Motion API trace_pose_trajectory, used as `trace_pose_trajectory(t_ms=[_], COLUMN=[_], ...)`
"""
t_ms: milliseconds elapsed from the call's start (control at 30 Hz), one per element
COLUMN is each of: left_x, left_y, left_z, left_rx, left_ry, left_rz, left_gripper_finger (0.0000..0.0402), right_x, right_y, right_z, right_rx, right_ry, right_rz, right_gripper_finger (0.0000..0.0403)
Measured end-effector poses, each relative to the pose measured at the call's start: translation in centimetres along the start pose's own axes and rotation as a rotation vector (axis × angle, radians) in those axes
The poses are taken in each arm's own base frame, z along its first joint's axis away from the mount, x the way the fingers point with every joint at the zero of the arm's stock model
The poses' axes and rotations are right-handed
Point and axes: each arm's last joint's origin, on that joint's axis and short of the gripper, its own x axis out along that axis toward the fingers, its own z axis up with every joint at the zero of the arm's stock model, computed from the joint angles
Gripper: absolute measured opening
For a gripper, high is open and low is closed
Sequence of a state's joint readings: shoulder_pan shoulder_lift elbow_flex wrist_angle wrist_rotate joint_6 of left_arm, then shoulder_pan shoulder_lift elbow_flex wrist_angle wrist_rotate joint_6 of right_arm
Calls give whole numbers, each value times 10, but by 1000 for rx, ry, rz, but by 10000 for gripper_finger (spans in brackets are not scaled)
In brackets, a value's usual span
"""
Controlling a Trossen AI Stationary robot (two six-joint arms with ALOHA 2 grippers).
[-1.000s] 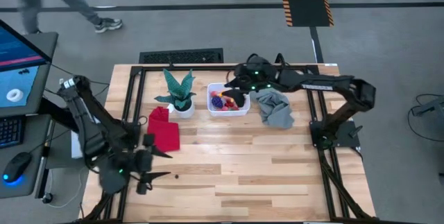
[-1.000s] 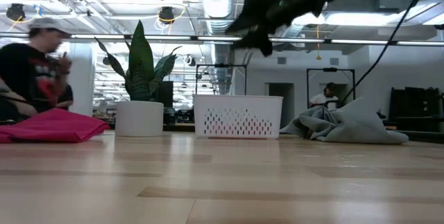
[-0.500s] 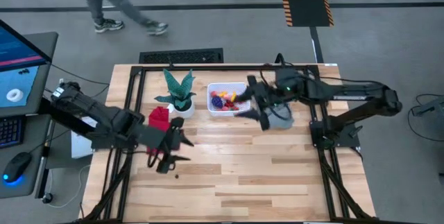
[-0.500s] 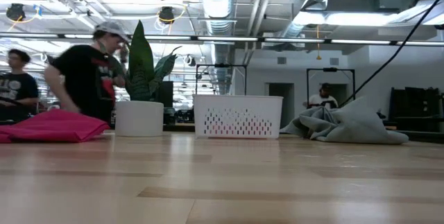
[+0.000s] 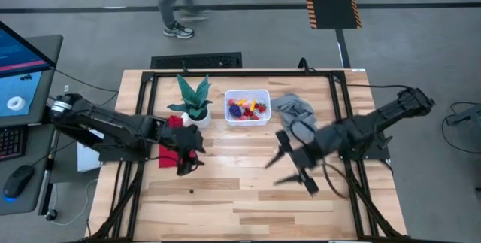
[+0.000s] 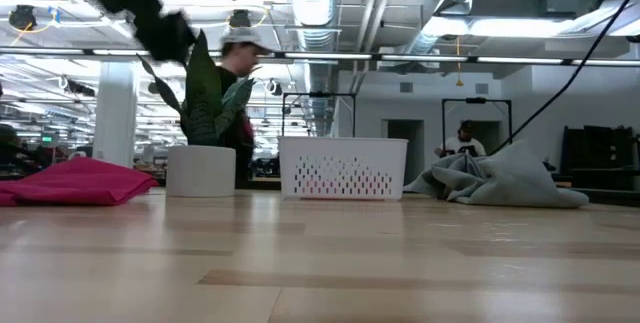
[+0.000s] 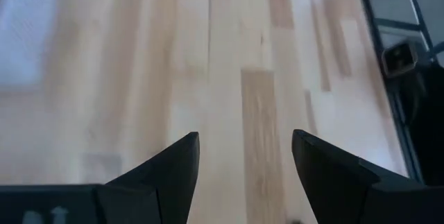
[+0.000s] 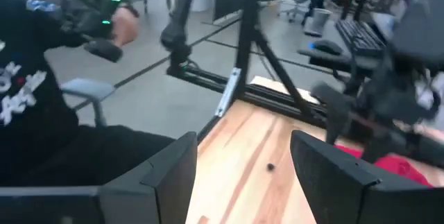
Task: Pick and placing Produce into tupperware
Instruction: Put the blueberry into the white bin
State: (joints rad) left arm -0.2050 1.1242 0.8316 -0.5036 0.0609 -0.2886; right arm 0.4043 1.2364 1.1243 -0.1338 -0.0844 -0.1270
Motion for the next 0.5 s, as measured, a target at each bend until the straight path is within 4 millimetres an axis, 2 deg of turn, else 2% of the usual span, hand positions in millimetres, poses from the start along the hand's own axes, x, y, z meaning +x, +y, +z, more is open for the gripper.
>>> trace_pose_trajectory(t_ms=[67, 167, 300, 400, 500], left_x=[12, 18, 18, 15, 16], left_y=[2, -1, -9, -15, -17], left_z=[-17, -31, -46, -58, -70], left_rx=[-25, -29, -28, -35, -78], left_ry=[6, -49, -65, -74, -66], left_rz=[-16, -62, -102, -62, -9], left_gripper_finger=[221, 221, 221, 221, 221], right_x=[1, 4, 4, 0, -3], right_y=[16, 34, 45, 46, 49], right_z=[1, -4, -32, -55, -80], right_rx=[-37, -77, -75, -24, 14], right_ry=[4, -9, 4, -19, -35], right_rz=[2, -38, -185, -301, -316], right_gripper_finger=[255, 255, 255, 255, 255])
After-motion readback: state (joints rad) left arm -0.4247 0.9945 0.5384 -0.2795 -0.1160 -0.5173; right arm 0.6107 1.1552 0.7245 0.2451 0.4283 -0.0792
